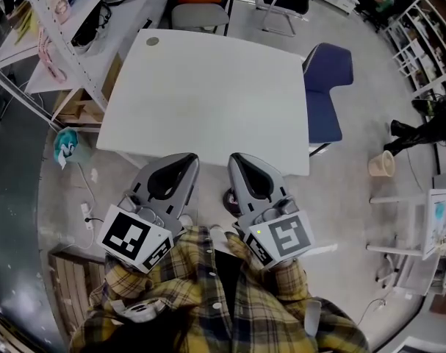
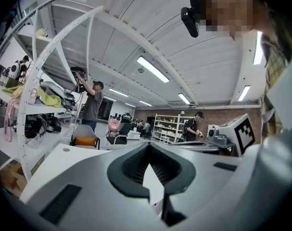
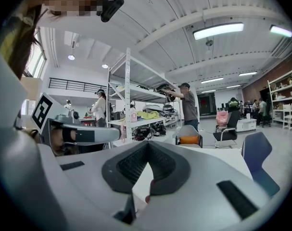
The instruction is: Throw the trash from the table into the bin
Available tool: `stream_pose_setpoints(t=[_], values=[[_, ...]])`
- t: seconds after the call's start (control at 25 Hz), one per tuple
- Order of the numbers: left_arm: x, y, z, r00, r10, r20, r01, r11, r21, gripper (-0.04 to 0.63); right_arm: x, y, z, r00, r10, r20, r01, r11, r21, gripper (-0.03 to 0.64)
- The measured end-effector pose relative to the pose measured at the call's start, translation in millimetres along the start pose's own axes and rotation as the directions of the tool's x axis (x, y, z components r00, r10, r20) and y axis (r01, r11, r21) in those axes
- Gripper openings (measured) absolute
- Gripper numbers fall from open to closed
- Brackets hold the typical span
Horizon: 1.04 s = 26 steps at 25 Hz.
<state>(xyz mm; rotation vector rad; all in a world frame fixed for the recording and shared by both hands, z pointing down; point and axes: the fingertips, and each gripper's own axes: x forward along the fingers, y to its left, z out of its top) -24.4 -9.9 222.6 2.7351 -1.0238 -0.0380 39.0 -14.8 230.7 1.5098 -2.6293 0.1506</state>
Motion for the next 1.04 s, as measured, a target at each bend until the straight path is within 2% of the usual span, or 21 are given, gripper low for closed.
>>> stream_pose_setpoints(t=[1.04], values=[[-6.9, 5.7, -7.1, 1.000, -0.023, -0.014, 0.023, 1.000, 0.008, 0.008, 5.9, 7.1, -5.1, 1.000, 0.001, 0.001, -0.001, 1.000, -0.031, -0.002]])
